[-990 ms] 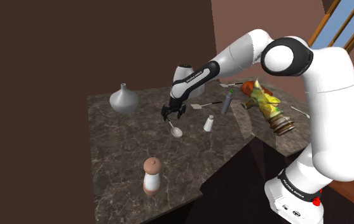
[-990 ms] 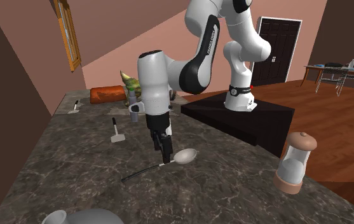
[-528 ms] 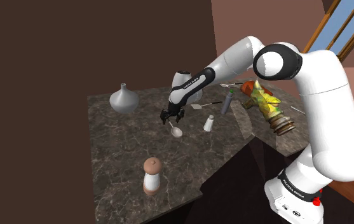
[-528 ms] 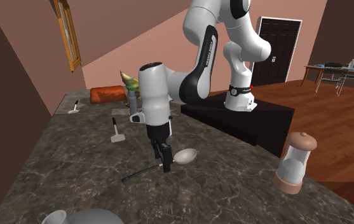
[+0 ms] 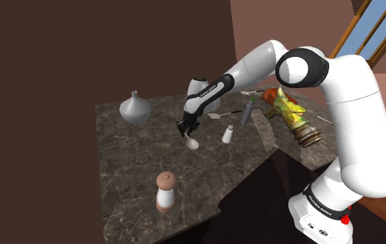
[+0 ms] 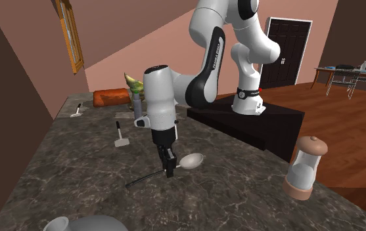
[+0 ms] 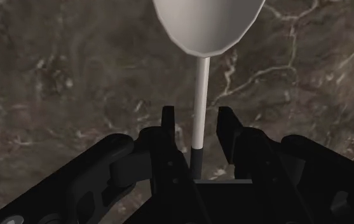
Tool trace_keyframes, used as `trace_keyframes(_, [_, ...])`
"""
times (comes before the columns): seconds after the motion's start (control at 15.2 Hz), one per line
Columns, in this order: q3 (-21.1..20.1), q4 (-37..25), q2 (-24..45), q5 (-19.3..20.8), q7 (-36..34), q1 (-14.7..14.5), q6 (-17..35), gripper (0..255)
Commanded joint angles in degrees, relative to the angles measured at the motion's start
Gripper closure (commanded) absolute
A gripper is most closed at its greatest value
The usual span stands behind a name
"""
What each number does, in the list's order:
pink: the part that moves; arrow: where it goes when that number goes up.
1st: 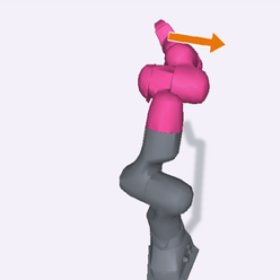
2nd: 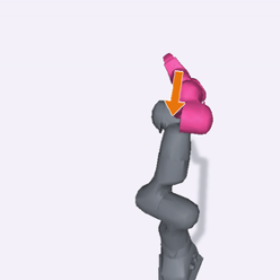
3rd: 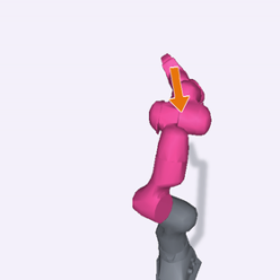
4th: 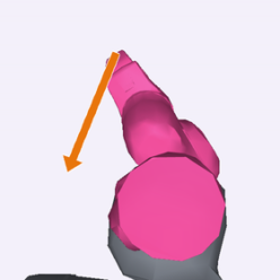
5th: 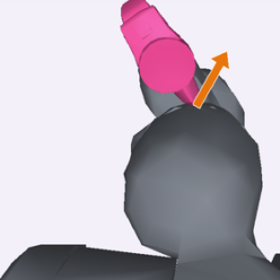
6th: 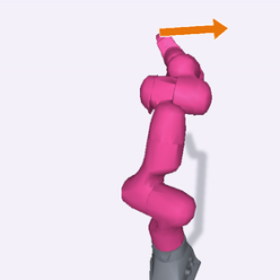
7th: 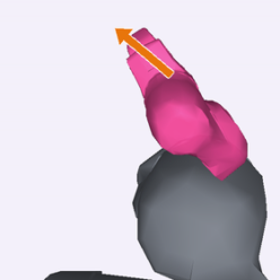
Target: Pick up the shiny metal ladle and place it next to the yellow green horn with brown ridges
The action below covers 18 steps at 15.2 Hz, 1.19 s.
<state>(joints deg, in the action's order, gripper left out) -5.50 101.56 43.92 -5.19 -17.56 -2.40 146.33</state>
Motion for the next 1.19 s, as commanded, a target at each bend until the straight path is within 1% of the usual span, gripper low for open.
trace_keyframes(0.0, [0.0, 0.0, 0.0, 0.0, 0.0, 0.0, 0.0, 255])
trace_keyframes(0.46, [0.0, -0.01, 0.01, 0.0, 0.0, 0.0, 0.01, 255])
trace_keyframes(1.12, [-0.12, 1.77, -6.28, -0.07, -0.5, 0.18, -4.48, 255])
